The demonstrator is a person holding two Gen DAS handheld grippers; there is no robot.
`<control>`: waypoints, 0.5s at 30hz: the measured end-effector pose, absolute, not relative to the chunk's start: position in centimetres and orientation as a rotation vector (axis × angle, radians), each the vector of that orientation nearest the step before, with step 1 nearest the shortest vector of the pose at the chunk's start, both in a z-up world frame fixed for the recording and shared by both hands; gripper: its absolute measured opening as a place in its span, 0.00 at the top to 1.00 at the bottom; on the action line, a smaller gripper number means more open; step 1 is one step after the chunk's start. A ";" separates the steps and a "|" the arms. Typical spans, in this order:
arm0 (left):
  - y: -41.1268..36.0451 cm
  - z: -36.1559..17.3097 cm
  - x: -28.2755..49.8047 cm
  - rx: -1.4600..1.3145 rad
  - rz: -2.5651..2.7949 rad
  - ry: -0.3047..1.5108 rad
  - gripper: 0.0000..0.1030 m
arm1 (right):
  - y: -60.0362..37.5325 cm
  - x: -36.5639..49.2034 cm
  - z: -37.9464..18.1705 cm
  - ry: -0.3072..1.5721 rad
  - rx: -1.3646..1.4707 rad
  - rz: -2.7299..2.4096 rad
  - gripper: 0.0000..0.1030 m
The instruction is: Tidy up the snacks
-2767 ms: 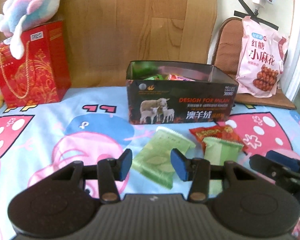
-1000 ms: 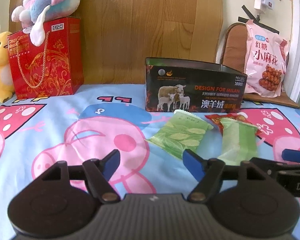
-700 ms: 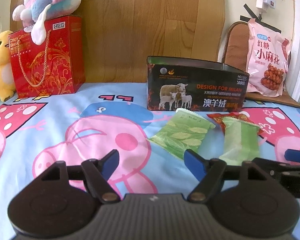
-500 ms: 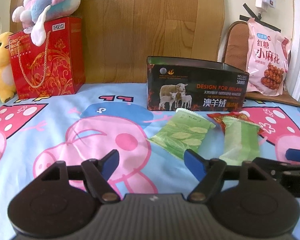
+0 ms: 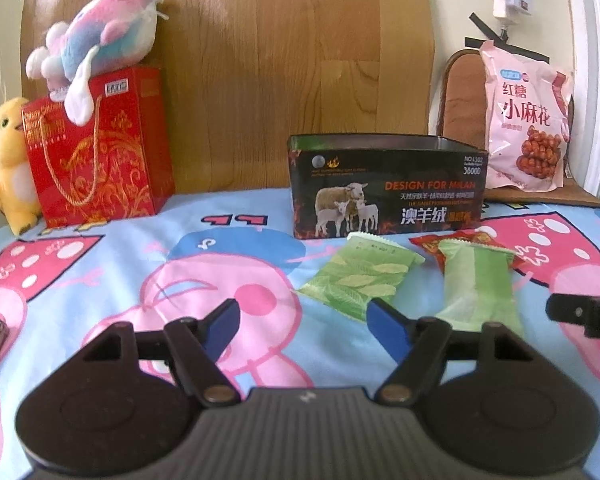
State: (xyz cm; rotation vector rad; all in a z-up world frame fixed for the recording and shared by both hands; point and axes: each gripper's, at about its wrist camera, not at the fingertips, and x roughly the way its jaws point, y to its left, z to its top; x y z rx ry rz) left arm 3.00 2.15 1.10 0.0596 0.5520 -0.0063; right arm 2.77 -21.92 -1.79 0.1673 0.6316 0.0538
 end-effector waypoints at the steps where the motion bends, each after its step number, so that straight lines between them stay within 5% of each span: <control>1: 2.1 1.1 2.9 0.067 -0.006 0.546 0.30 | -22.0 2.7 -1.8 0.628 0.170 0.044 0.05; 15: 1.4 1.3 2.0 0.109 0.001 0.501 0.29 | -22.6 2.3 -1.8 0.616 0.186 -0.046 0.05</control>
